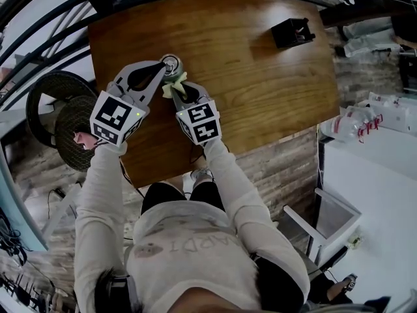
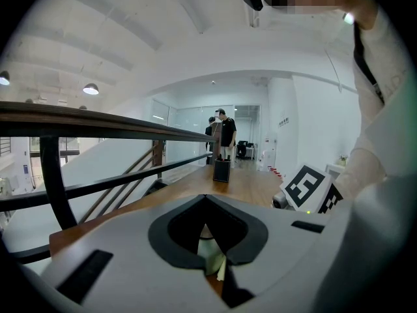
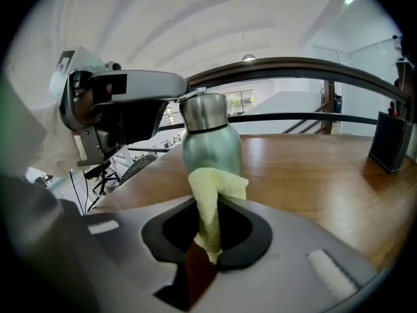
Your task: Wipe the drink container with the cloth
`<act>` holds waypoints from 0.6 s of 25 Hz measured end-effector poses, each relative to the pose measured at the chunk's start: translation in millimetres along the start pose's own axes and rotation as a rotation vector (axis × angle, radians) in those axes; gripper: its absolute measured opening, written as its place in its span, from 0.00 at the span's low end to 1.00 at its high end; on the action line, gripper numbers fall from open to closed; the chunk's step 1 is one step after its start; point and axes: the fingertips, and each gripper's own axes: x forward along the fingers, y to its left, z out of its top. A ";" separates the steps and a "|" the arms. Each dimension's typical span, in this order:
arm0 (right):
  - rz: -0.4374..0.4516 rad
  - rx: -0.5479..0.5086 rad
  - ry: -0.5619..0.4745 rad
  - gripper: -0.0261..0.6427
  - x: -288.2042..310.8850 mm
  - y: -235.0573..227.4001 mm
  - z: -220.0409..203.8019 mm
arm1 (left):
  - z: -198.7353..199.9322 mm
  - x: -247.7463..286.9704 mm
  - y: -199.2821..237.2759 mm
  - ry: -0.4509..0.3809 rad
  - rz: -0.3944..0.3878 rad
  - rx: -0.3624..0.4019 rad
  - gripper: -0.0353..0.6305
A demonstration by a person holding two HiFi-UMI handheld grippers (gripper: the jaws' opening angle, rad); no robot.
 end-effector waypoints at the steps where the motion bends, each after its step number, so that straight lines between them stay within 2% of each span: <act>1: -0.012 -0.004 -0.005 0.13 -1.4 -0.3 1.4 | -0.1 0.1 -0.1 0.000 -0.002 -0.001 0.06; 8: -0.043 -0.054 -0.055 0.13 -17.6 2.5 22.4 | -1.1 -1.3 -0.1 -0.002 0.001 -0.009 0.06; 15: -0.028 -0.092 -0.117 0.13 -34.4 11.4 49.1 | -1.4 -1.2 -0.7 -0.006 -0.006 -0.018 0.06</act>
